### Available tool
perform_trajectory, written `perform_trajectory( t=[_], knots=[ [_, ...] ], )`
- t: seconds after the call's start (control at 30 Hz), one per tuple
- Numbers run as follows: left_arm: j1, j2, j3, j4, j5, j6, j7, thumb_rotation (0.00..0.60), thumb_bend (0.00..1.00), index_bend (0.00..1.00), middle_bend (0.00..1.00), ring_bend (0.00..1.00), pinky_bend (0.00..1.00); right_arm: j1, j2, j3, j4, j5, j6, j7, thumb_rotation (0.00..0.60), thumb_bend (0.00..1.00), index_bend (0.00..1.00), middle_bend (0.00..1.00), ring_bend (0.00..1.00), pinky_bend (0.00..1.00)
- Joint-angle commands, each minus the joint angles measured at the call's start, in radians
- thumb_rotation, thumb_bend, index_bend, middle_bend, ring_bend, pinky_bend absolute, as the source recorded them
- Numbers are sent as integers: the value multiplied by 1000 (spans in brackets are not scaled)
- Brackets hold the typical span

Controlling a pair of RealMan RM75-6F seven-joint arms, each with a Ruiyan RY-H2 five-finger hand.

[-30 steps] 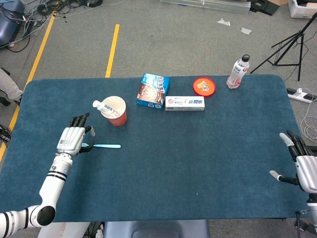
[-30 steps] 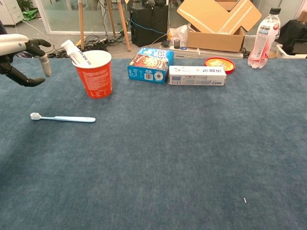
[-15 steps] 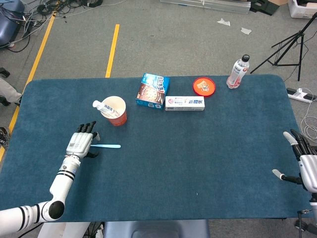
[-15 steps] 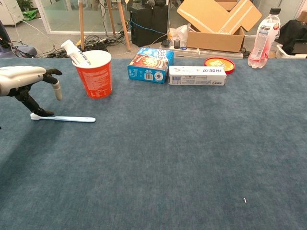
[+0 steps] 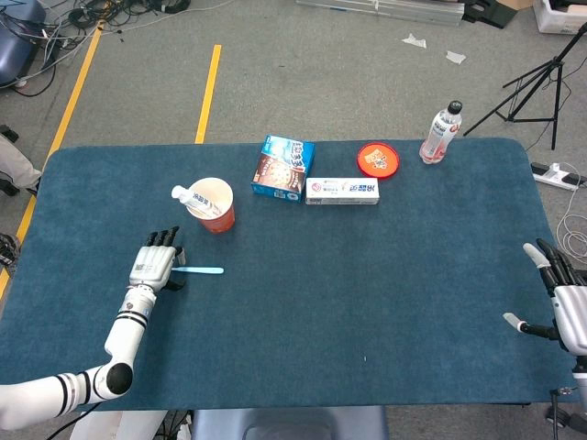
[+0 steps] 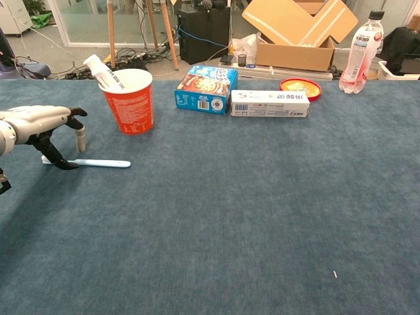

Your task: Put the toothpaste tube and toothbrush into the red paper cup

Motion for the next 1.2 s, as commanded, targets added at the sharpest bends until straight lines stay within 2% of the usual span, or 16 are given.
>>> perform_trajectory(
  t=[0.03,0.67,1.2],
  knots=[
    [-2,-9,-5,10,0,1,-3,600,211,449,0,0,0,0,0,0,-1,0,-1,-1,600,0,0,0,0,235],
    [-25,-97,-27,93,-30,2,30,600,211,482,0,0,0,0,2,-3,-3,-5,-3,2,600,0,0,0,0,235],
    [-32,-127,-36,130,-36,-13,45,600,211,479,0,0,0,0,2,-3,-3,-7,-4,1,600,0,0,0,0,235]
  ],
)
